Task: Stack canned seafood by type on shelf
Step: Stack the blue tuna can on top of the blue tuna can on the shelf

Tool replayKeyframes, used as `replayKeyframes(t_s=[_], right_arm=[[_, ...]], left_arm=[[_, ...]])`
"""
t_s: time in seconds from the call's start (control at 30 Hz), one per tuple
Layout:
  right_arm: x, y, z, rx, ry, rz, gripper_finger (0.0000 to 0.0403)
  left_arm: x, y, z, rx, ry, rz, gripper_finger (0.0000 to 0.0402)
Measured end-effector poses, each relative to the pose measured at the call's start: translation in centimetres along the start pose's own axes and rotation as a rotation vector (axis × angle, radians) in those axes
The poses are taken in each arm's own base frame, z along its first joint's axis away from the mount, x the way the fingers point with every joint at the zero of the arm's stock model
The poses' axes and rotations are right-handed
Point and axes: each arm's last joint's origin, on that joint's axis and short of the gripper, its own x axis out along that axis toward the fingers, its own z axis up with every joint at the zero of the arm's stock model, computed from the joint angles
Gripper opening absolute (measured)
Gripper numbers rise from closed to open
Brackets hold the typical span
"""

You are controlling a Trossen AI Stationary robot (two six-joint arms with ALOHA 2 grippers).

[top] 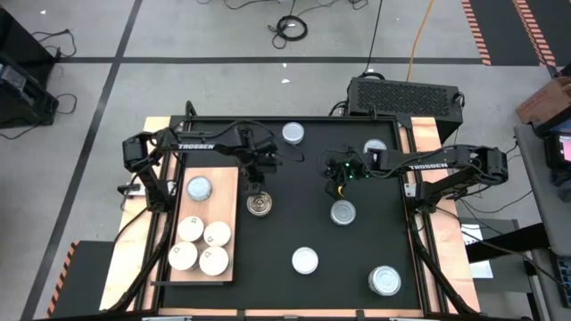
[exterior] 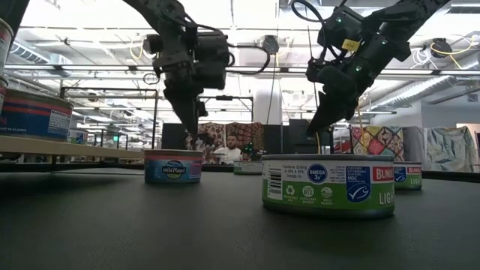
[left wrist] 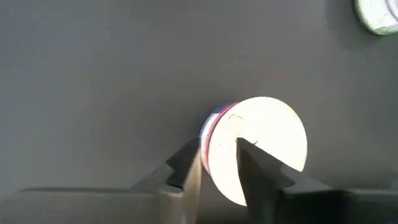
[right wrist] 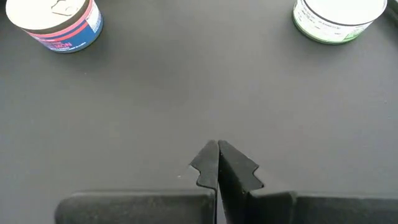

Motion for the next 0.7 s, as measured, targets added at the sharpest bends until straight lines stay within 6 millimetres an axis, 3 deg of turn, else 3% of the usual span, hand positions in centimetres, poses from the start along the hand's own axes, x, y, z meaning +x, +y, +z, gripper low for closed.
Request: replayKeyframes(t_s=[0.27,0.7], right_arm=[[0.0,0.0,-0.1,0.0,0.008,0.018,0.0],[0.0,0.1,-0.1,-0.001,0.015,0.026,0.0]], left_arm=[[2.4,0.7,-0.2,-0.01,0.07,-0.039,0.0179],[4.2,1.5,-0.5,0.015,0.117,-0.092,0.0189]])
